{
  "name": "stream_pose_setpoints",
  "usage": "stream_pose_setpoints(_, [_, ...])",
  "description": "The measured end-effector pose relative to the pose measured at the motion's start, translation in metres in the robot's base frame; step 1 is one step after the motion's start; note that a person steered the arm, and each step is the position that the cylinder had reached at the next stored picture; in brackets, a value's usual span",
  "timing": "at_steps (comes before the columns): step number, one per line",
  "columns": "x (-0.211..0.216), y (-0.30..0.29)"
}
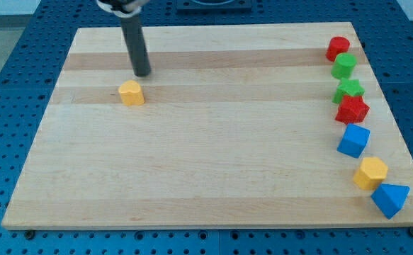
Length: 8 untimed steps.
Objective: Place the yellow heart at the center of the board
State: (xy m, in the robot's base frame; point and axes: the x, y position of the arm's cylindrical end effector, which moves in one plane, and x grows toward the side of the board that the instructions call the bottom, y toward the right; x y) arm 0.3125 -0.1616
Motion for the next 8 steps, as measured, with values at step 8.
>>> stream_pose_setpoints(8, [0.072,0.111])
